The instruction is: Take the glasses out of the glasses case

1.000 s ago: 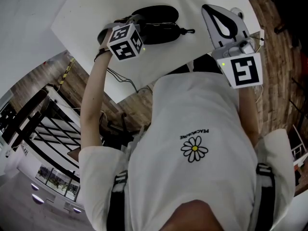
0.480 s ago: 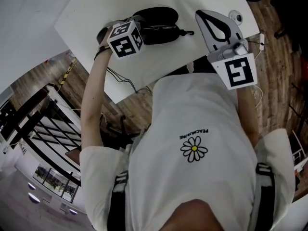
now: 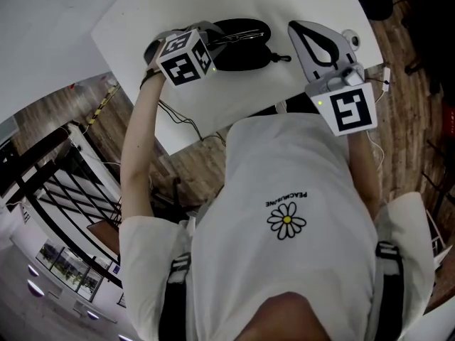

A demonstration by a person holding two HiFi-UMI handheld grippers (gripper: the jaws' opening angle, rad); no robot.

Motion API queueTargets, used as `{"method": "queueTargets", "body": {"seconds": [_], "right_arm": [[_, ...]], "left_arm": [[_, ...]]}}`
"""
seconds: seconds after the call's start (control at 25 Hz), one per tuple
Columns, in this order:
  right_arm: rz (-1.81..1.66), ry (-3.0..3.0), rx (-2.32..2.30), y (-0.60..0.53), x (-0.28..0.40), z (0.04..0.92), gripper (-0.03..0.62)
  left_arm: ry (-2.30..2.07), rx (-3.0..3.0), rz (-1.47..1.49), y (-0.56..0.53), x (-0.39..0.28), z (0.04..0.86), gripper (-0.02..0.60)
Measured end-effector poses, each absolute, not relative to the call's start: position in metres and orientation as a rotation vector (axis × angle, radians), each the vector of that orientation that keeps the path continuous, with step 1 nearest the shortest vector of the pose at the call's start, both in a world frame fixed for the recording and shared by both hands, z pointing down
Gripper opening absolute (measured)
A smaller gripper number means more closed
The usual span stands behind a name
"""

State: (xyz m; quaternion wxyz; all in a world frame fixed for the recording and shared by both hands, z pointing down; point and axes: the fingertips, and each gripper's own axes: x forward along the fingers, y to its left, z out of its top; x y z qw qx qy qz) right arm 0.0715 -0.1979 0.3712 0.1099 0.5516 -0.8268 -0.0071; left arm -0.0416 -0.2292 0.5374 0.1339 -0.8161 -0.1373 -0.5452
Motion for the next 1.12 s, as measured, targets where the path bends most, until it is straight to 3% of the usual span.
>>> {"method": "queueTargets", "body": {"seconds": [0.52, 0.84, 1.12], "right_arm": [[-0.236, -2.492, 1.616, -0.216, 0.060, 0.329, 0.009], [-0.330, -2.505, 1.692, -0.235, 0.059, 0.306, 0.009], [-0.462, -2.528, 1.728, -0.263, 0.062, 0.270, 0.009]], "left_arm": [[-0.023, -2.413, -1.326, -0.285, -0.018, 0.444, 0.037], [0.380, -2.537, -0.993, -0.318, -0.015, 0.353, 0.035], [0.846, -2.535, -0.521, -0.334, -0.030, 0.235, 0.036]]}}
